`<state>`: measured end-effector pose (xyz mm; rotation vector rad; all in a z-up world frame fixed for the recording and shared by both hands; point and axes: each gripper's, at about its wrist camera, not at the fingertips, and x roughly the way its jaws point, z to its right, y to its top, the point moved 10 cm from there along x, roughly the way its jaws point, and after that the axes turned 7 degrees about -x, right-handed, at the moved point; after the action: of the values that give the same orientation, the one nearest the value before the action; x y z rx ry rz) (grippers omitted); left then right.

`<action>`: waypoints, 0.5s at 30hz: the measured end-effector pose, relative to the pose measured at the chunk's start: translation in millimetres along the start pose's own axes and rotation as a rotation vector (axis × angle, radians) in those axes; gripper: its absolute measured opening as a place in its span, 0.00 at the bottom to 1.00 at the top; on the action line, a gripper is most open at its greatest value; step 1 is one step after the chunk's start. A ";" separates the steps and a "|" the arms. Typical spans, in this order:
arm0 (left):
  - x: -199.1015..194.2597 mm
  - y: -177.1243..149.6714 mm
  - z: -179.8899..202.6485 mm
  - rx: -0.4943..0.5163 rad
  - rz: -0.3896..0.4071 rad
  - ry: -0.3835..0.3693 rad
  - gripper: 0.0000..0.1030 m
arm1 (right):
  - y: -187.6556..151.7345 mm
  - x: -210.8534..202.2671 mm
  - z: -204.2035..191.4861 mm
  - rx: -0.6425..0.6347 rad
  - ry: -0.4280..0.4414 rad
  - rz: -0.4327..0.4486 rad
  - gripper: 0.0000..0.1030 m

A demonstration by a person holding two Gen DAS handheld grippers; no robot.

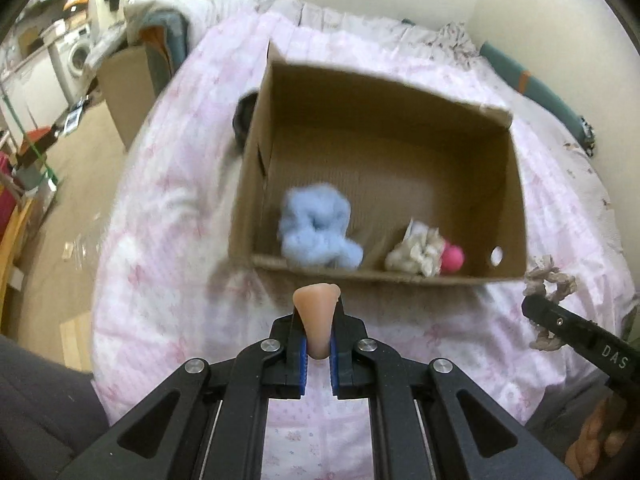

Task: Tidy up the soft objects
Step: 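Carry the tan pad and lace scrunchie over the box and lower them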

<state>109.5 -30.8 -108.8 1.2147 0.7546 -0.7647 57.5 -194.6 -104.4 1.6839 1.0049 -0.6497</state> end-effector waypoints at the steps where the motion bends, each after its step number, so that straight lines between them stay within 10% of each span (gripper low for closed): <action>1: -7.4 8.8 -0.7 0.009 0.023 -0.002 0.07 | 3.7 -3.2 -4.7 -0.012 0.010 0.012 0.15; 15: -13.7 103.7 -13.4 0.049 0.166 0.011 0.07 | 75.6 -11.1 -22.4 -0.095 0.083 0.136 0.15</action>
<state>187.6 2.1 -46.1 1.3091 0.6379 -0.6434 115.9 -186.4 -50.9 1.6900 0.9545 -0.4397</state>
